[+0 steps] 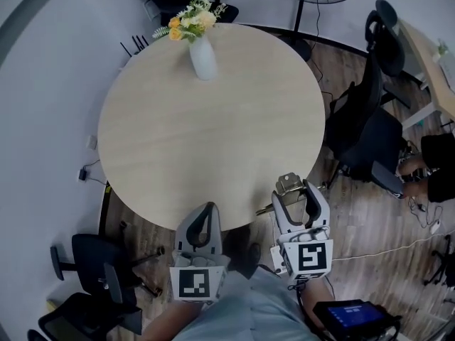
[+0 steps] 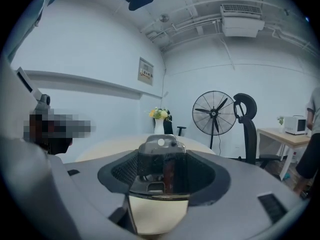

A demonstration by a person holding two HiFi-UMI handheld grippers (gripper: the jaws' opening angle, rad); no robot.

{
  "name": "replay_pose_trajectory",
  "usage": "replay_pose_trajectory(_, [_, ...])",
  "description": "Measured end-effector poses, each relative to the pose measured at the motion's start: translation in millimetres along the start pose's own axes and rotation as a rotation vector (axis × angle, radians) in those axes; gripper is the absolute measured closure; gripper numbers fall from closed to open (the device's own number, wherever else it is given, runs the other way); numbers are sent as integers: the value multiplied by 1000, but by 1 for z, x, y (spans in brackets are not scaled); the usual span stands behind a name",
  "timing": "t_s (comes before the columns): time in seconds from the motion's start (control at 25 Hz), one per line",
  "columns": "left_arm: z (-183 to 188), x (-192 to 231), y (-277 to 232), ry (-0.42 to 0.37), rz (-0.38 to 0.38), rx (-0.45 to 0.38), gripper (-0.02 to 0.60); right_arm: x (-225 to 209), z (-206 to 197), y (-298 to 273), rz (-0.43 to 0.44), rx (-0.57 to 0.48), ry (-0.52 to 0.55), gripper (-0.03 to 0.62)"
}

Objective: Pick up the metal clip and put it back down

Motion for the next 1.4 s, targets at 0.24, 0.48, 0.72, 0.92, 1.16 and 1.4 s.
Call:
replay_pose_trajectory(0.24, [1,31,75,-3,60,-27,563,65,7,32,54,35,8,327])
replay_pose_trajectory(0.48, [7,96,84,20,152,-32,563,117,26,-19,150,6,52,328])
replay_pose_trajectory(0.72, [5,168,83,39,220,-52,563,176,37,-81,225,43,75,329])
replay_pose_trajectory(0.92, [5,240,79,60,293,-46,562,232,47,-146,321,36,104,327])
replay_pose_trajectory(1.16, [9,326,76,73,388,-53,561,300,63,-222,413,4,118,327])
replay_pose_trajectory(1.4, [10,390,65,101,454,-44,562,348,77,-287,482,2,139,327])
Point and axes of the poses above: the fingertips, and each gripper's own axes: y backward along the fingers, x to its left, z out of its top, the point moved 8 cm from there along y, backward along the fingers, and after that the axes turned 7 degrees about z, right-handed, at the moved point
